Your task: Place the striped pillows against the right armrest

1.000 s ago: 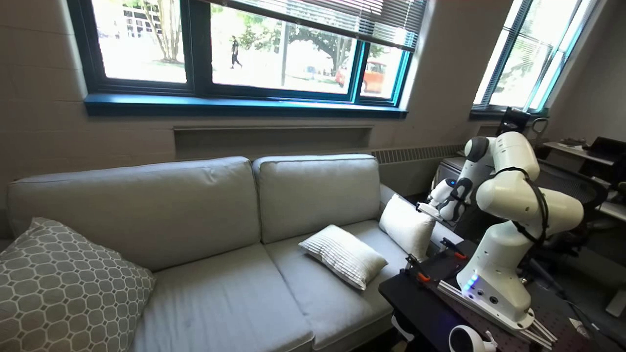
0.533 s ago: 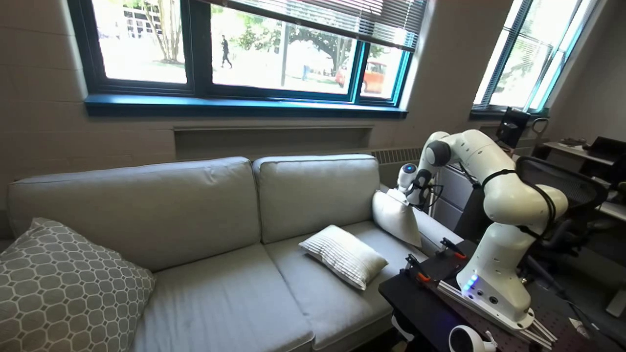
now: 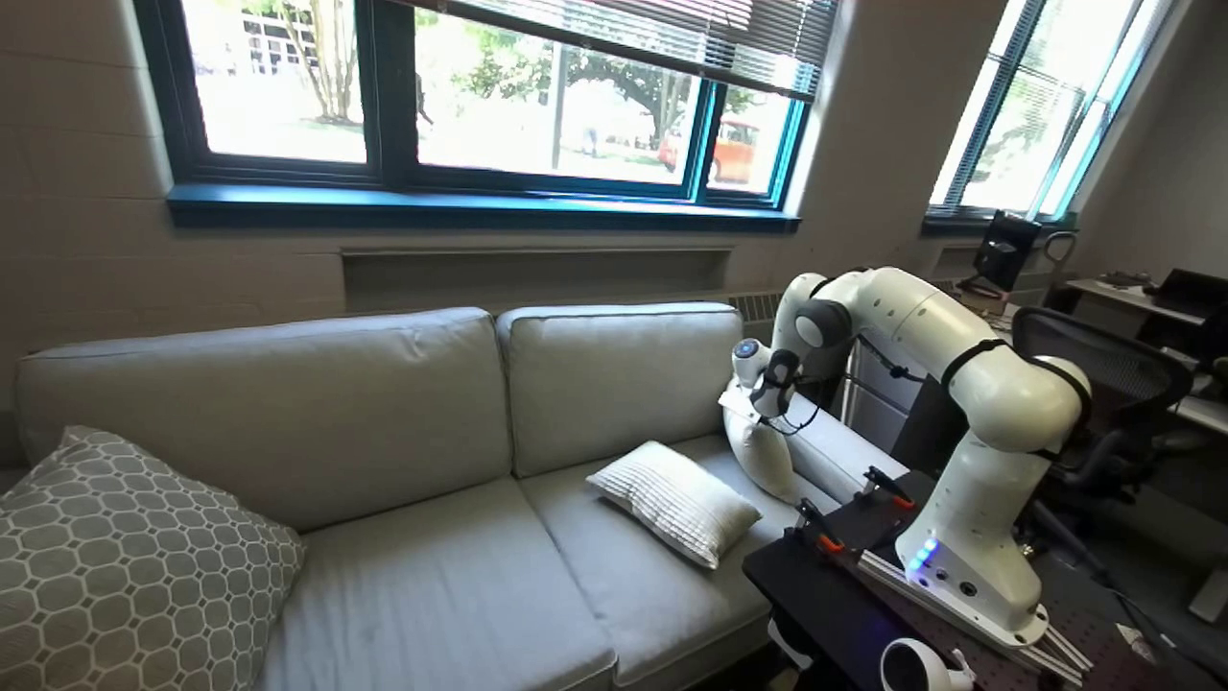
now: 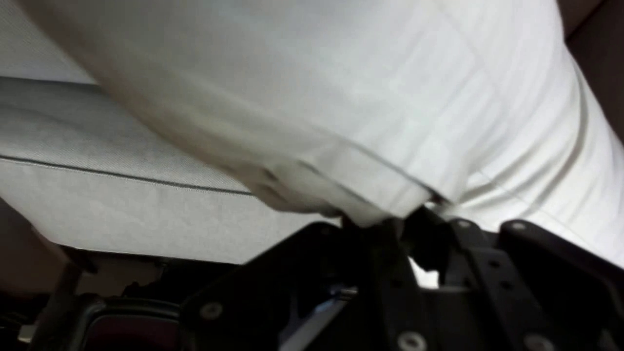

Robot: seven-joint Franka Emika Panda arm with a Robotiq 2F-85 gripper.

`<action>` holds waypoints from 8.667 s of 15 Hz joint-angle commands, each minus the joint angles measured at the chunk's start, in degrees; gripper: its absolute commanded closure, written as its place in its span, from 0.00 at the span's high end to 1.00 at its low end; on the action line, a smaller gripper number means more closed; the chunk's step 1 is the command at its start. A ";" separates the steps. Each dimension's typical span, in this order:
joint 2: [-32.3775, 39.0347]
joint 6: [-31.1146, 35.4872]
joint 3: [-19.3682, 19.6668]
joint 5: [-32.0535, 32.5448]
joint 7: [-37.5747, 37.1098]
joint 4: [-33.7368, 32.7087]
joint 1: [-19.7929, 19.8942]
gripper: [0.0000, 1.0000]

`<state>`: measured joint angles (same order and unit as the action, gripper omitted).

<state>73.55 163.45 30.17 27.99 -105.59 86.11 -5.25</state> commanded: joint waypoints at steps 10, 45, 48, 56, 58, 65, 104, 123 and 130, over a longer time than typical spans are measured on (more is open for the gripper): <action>5.67 0.39 8.45 -17.66 14.07 2.34 8.66 0.02; -9.89 6.48 -4.32 -21.90 27.00 7.89 -15.51 1.00; -11.91 9.24 -11.70 -22.41 32.55 8.00 -14.48 1.00; -12.84 6.98 -35.44 -28.24 55.38 6.95 -6.40 1.00; -12.48 4.94 -39.70 -29.69 62.59 7.20 -4.69 1.00; -13.07 -20.72 -38.41 -34.16 74.47 3.37 -7.91 1.00; 12.00 -18.49 -5.29 -12.86 53.07 -13.64 -31.74 0.38; -23.64 33.04 -41.02 -20.44 83.04 36.42 16.40 0.07; -24.50 32.36 -55.30 3.58 75.54 46.14 47.70 0.07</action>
<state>51.23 195.94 -20.59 25.47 -27.70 127.42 31.18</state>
